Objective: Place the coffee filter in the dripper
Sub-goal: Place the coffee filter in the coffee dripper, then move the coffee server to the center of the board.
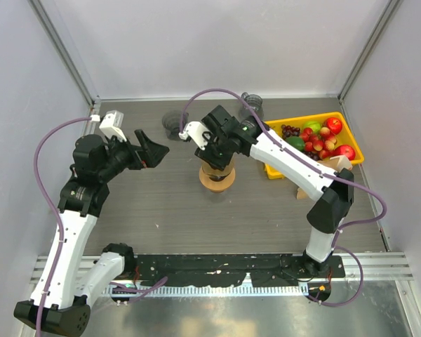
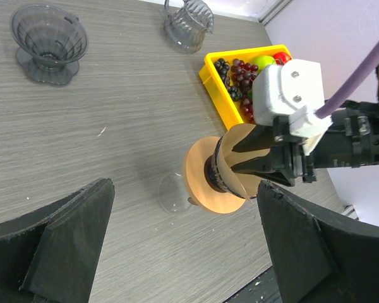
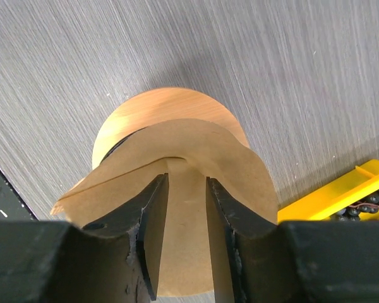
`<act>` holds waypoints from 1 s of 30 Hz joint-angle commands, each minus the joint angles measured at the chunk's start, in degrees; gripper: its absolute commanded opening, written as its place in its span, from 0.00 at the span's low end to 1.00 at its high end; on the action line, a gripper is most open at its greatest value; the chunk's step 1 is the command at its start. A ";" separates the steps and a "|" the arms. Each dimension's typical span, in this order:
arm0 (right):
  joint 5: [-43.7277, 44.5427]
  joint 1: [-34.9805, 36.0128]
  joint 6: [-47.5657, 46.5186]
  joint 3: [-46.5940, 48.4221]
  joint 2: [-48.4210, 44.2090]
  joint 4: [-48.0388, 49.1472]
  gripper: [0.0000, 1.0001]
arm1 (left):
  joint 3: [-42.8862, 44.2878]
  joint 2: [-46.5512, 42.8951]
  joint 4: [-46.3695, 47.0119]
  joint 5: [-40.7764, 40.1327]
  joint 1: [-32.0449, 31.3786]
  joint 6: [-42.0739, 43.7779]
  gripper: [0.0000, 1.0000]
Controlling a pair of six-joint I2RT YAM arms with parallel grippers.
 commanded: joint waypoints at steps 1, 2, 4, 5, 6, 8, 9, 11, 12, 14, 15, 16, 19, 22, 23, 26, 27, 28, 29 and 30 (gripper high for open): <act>-3.39 -0.20 0.15 5.83 -4.09 -0.21 0.38 | -0.87 -1.31 3.35 1.11 0.33 -0.05 0.99; -4.00 -0.63 0.68 7.31 -4.97 -0.47 0.40 | -1.05 -1.40 3.97 1.11 0.33 -0.23 0.99; -6.46 -1.60 1.91 8.72 -6.55 -0.82 0.44 | -1.32 -1.05 4.58 1.11 0.33 -0.58 0.99; -6.56 -2.30 2.17 9.25 -7.09 -0.65 0.45 | -1.32 -0.70 4.76 1.11 0.42 -0.84 0.99; -7.43 -2.92 3.22 10.22 -8.14 -0.74 0.46 | -1.23 -0.35 5.11 1.11 0.33 -0.84 0.99; -9.44 -5.11 5.24 10.40 -10.41 -0.39 0.49 | -0.79 0.09 5.64 0.85 0.42 -1.02 0.99; -9.81 -6.69 6.04 9.71 -11.39 0.75 0.50 | -0.70 0.35 5.90 0.59 0.33 -1.11 0.99; -10.07 -8.71 8.41 4.36 -16.47 4.51 0.60 | -0.35 0.53 6.17 -0.12 0.51 -1.19 0.99; -9.99 -9.16 9.37 -1.84 -20.41 6.28 0.67 | -0.35 0.71 6.52 -0.21 0.68 -1.46 0.99; -8.50 -10.22 11.13 -13.08 -28.40 13.13 0.72 | -0.18 1.06 6.70 -0.47 1.12 -1.90 0.99; -8.06 -10.39 12.01 -16.46 -30.62 17.59 0.74 | 0.00 1.32 6.70 -0.56 1.30 -2.07 0.99; -7.36 -10.48 13.41 -23.02 -34.91 19.37 0.78 | 0.18 1.50 6.78 -0.73 1.73 -2.33 0.99; -8.22 -10.48 12.91 -37.26 -41.44 27.53 0.82 | 0.53 2.02 6.52 -0.82 3.31 -2.60 0.99; -10.07 -10.66 10.89 -46.62 -46.72 32.65 0.83 | 0.88 2.64 5.82 -0.82 5.25 -2.78 0.99; -11.03 -10.57 10.01 -50.38 -48.12 35.27 0.83 | 1.05 2.73 5.64 -0.73 5.78 -2.86 0.99; -13.85 -10.57 8.51 -57.87 -50.59 45.97 0.82 | 1.49 3.08 5.56 -0.30 7.88 -3.83 0.99; -15.25 -10.57 8.07 -61.63 -50.86 48.28 0.82 | 1.50 3.08 5.64 -0.03 8.76 -4.09 0.99; -15.61 -10.48 7.80 -63.15 -50.86 52.31 0.81 | 1.58 3.25 5.56 0.23 9.55 -4.44 0.99; -16.31 -10.66 7.28 -65.51 -50.34 53.83 0.81 | 1.93 3.43 5.38 0.67 9.73 -4.62 0.99; -16.49 -10.66 7.01 -66.32 -49.99 56.71 0.81 | 2.37 3.52 5.03 0.85 11.65 -4.71 0.99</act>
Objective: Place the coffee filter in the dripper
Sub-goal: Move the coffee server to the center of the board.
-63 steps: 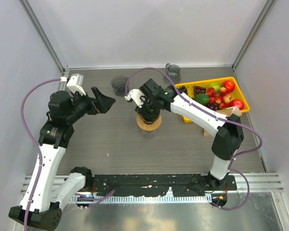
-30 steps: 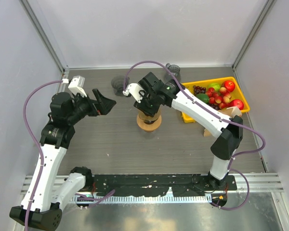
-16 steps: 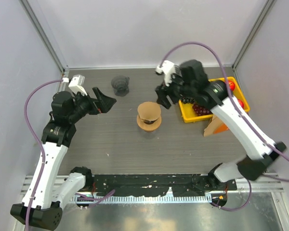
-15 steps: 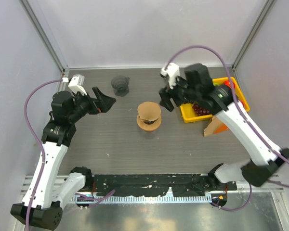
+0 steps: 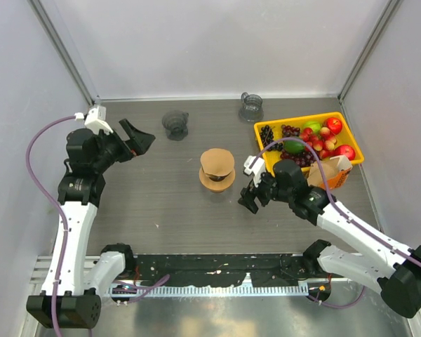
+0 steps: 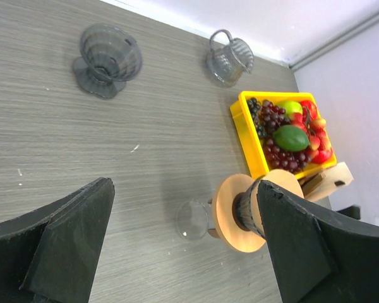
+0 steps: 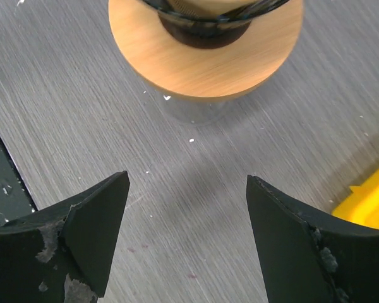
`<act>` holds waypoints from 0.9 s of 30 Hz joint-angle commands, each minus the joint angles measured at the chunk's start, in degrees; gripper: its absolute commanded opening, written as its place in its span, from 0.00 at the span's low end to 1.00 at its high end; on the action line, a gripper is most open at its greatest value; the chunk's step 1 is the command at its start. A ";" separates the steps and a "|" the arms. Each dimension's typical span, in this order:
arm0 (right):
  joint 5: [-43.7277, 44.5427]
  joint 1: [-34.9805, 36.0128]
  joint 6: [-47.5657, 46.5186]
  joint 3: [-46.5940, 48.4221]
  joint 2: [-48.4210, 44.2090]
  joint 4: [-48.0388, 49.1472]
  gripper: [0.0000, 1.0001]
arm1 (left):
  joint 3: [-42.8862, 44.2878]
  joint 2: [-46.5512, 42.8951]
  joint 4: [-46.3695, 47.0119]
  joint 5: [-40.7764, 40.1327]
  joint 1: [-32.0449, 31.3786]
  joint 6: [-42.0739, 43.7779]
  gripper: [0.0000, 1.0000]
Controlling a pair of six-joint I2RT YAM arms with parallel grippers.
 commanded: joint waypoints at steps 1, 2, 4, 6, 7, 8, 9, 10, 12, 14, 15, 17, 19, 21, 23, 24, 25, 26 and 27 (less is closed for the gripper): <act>-4.27 -0.10 -2.84 -5.84 -0.61 19.41 0.81 | 3.42 0.46 1.20 1.50 3.73 -1.32 0.99; -4.27 -0.01 -2.94 -6.73 -0.34 22.72 0.81 | 3.77 0.37 1.12 1.59 4.26 -1.15 0.99; -5.24 -0.10 -2.94 -8.58 0.53 26.86 0.81 | 3.95 0.55 1.20 1.86 4.96 -0.97 0.99; -5.77 -0.10 -1.98 -11.21 2.20 32.21 0.81 | 4.57 0.72 0.85 1.94 5.67 -0.88 0.99; -5.77 -0.10 -1.97 -11.57 2.91 33.56 0.80 | 4.83 0.81 0.68 2.03 5.67 -0.80 0.99; -6.20 -0.10 -1.71 -12.27 4.30 36.53 0.80 | 5.01 0.99 0.59 2.03 6.02 -0.71 0.99; -6.29 -0.10 -1.71 -12.62 5.28 37.78 0.80 | 5.18 1.08 0.41 2.03 6.11 -0.71 0.99; -6.12 -0.10 -0.84 -13.15 6.85 40.92 0.80 | 5.27 1.25 0.15 2.03 6.20 -0.71 0.99; -6.55 -0.19 -0.04 -13.24 9.40 43.84 0.79 | 5.62 1.60 -0.03 2.12 6.37 -0.71 0.99; -7.34 -0.19 0.66 -13.50 11.16 46.30 0.79 | 5.71 1.78 -0.03 2.03 6.37 -0.71 0.99; -7.70 -0.19 0.93 -13.76 11.61 47.10 0.79 | 5.97 1.78 -0.03 1.95 6.46 -0.71 0.99; -8.05 -0.19 1.19 -14.29 12.93 49.47 0.78 | 6.06 2.04 -0.03 1.86 6.72 -0.62 0.99; -8.23 -0.19 1.54 -14.29 14.24 51.31 0.77 | 5.98 1.96 -0.03 1.86 6.99 -0.27 0.99; -8.75 -0.19 2.07 -14.29 15.74 52.98 0.75 | 5.89 1.87 -0.12 1.77 7.43 -0.18 0.99; -8.67 -0.19 2.95 -14.21 17.23 54.13 0.75 | 5.62 1.87 -0.20 1.86 7.69 -0.18 0.99; -8.67 -0.19 3.47 -14.21 18.02 54.57 0.74 | 5.62 1.69 -0.12 1.86 7.78 -0.09 0.99; -8.84 -0.19 3.91 -14.12 18.64 55.01 0.74 | 5.45 1.78 -0.29 1.86 7.78 -0.09 0.99; -8.84 -0.19 4.18 -13.95 18.99 55.28 0.74 | 5.36 1.61 -0.29 1.94 7.95 -0.09 0.99; -8.32 -0.19 4.53 -13.94 19.52 55.36 0.74 | 5.27 1.60 -0.38 1.86 8.04 -0.09 0.99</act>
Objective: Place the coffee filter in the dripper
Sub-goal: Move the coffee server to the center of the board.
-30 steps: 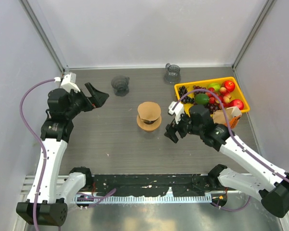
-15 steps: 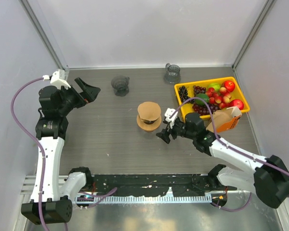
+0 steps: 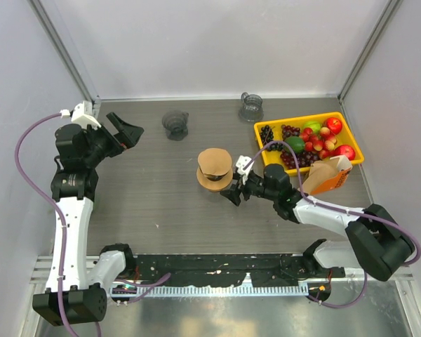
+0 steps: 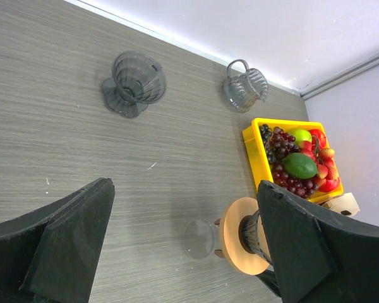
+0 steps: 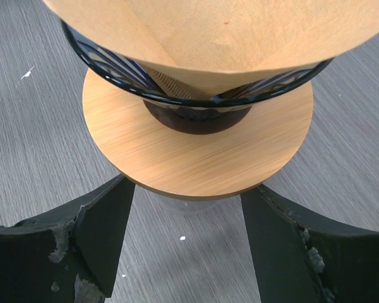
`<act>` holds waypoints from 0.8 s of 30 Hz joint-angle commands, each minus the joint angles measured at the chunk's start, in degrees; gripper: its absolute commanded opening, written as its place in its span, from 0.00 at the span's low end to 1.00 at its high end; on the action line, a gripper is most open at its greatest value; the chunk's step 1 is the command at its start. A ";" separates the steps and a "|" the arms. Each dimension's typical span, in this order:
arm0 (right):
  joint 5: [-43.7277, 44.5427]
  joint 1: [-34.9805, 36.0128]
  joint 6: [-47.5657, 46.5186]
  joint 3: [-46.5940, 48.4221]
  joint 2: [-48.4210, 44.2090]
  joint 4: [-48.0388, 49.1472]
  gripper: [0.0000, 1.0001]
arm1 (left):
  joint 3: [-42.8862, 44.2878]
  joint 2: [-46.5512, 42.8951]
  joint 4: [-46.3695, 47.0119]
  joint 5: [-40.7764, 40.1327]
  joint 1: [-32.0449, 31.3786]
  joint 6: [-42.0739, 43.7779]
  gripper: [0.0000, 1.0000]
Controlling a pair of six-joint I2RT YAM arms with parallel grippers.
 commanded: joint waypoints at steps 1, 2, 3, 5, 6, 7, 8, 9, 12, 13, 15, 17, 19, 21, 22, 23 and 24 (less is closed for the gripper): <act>-0.28 -0.08 2.39 0.70 1.53 6.34 0.74 | 1.80 -0.56 0.23 1.00 0.70 0.65 0.99; 0.16 -0.08 2.74 0.70 1.88 6.43 0.75 | 1.62 -0.65 0.23 1.00 0.79 0.65 0.99; 0.60 -0.08 2.83 0.53 2.15 6.34 0.75 | 1.62 -0.65 0.23 0.92 0.79 0.65 0.99; 1.48 0.01 3.71 0.09 2.50 6.95 0.76 | 1.45 -0.65 0.23 0.92 0.96 0.65 0.99; 2.18 -0.08 4.23 -0.26 2.68 7.04 0.77 | 1.44 -0.56 0.23 0.92 0.88 0.56 0.99; 2.88 0.01 4.50 -0.44 2.77 7.65 0.77 | 1.18 -0.56 0.23 0.92 0.88 0.65 0.99; 3.41 -0.17 5.20 -0.96 2.77 8.18 0.77 | 1.09 -0.56 0.32 1.00 0.88 0.56 0.99; 3.94 -0.08 5.90 -1.06 3.11 8.80 0.77 | 1.01 -0.56 0.23 1.00 0.96 0.56 0.99; 5.53 0.71 6.52 -1.76 3.82 10.11 0.78 | 0.48 -0.47 0.67 0.92 0.96 0.13 0.99; 6.31 0.71 6.96 -2.28 4.26 11.51 0.79 | 0.39 -0.39 0.76 0.92 0.96 -0.05 0.99; 7.72 1.24 7.49 -2.46 5.05 12.92 0.79 | 0.22 -0.38 0.85 0.92 0.88 -0.14 0.98; 8.86 1.59 8.19 -2.55 5.93 14.15 0.80 | -0.14 -0.38 0.67 1.01 0.96 -0.14 0.97; 9.57 2.12 8.54 -2.55 6.72 15.21 0.80 | -0.84 -0.73 0.50 1.27 0.96 -0.23 0.98; 10.53 2.64 8.98 -2.55 7.42 16.18 0.80 | -1.80 -0.82 0.23 1.71 0.96 -0.58 0.98; 11.41 2.99 9.42 -2.46 7.86 16.71 0.80 | -2.59 -0.91 0.23 1.97 0.96 -0.75 0.98; 11.68 3.08 9.60 -2.46 8.04 16.80 0.81 | -3.29 -1.00 0.23 2.58 1.05 -0.75 0.97; 12.38 3.17 9.95 -2.38 8.30 17.15 0.81 | -4.43 -1.17 0.23 3.20 1.05 -0.67 0.96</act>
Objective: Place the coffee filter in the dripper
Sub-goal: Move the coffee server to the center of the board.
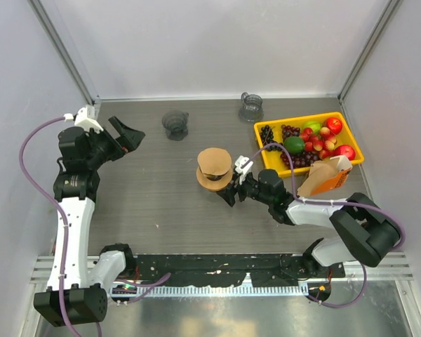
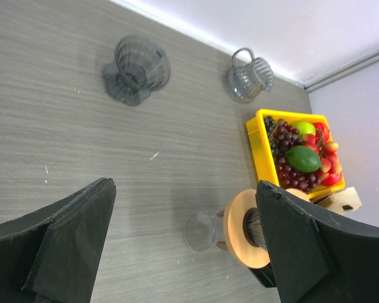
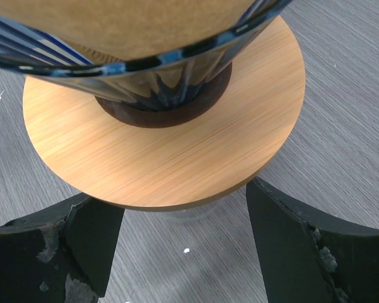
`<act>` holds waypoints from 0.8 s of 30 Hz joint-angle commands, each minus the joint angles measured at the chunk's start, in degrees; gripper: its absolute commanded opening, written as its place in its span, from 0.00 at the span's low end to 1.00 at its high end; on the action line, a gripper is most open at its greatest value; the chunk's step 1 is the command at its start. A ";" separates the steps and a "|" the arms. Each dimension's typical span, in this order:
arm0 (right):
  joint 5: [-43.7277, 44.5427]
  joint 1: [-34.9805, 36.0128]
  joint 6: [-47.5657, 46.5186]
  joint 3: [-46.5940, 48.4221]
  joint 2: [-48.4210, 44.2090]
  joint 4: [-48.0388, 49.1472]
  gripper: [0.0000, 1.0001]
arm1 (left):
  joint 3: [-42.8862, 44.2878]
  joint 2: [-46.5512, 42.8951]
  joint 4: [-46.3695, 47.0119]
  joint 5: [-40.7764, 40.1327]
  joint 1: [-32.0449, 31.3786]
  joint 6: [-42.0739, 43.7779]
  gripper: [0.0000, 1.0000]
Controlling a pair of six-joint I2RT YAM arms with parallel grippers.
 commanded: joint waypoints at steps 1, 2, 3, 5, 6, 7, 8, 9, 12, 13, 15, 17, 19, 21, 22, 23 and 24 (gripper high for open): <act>4.14 0.81 1.88 0.46 1.20 6.03 0.80 | -3.78 -1.09 0.04 3.24 0.57 -0.51 0.94; 4.67 0.90 2.06 0.47 1.46 6.03 0.81 | -5.19 -1.18 -0.05 4.29 0.48 -0.69 0.92; 4.67 0.90 1.97 0.47 1.38 6.03 0.80 | -6.94 -1.18 -0.05 5.87 0.57 -1.39 0.87; 4.50 0.90 1.97 0.21 1.03 5.76 0.80 | -11.59 -0.91 1.08 12.45 0.31 -3.58 0.70; 4.58 0.90 2.06 0.12 0.59 5.41 0.80 | -13.70 -0.83 1.44 13.87 -0.74 -4.46 0.63; 4.50 0.90 2.15 -0.14 0.41 5.24 0.80 | -15.55 -0.39 1.61 14.93 -1.18 -4.90 0.58; 4.50 0.99 2.32 -0.23 0.24 4.97 0.81 | -18.09 0.05 2.40 16.24 -1.97 -5.87 0.51; 4.58 0.90 2.41 -0.58 -0.03 4.88 0.81 | -19.95 0.66 3.54 17.65 -3.11 -6.75 0.44; 4.85 0.81 2.50 -1.02 -0.29 4.36 0.81 | -25.23 3.65 8.19 21.08 -5.66 -10.61 0.24; 4.85 0.90 2.59 -0.94 -0.47 4.09 0.81 | -26.37 4.88 10.38 21.96 -8.19 -12.27 0.19; 4.94 0.81 2.68 -1.38 -1.26 2.87 0.81 | -28.74 7.95 16.70 24.07 -11.10 -17.19 0.12; 4.67 0.90 2.76 -2.43 -3.10 1.28 0.81 | -30.42 10.24 24.33 25.21 -14.01 -22.20 0.05; 4.50 0.90 3.98 -3.48 -5.12 -1.09 0.81 | -32.26 12.79 32.43 25.83 -16.99 -26.77 0.00; 4.76 0.90 5.75 -4.45 -7.05 -3.54 0.81 | -34.02 15.86 40.33 26.01 -19.54 -32.30 0.00; 4.67 0.81 7.23 -4.71 -8.28 -4.34 0.82 | -34.99 17.70 44.12 25.93 -20.69 -35.29 0.00; 4.76 0.90 8.81 -4.63 -9.25 -5.82 0.81 | -35.69 19.11 47.90 25.66 -21.83 -37.58 0.00; 4.67 0.73 9.61 -4.37 -9.69 -6.88 0.80 | -36.31 20.17 50.11 24.96 -22.71 -39.00 0.00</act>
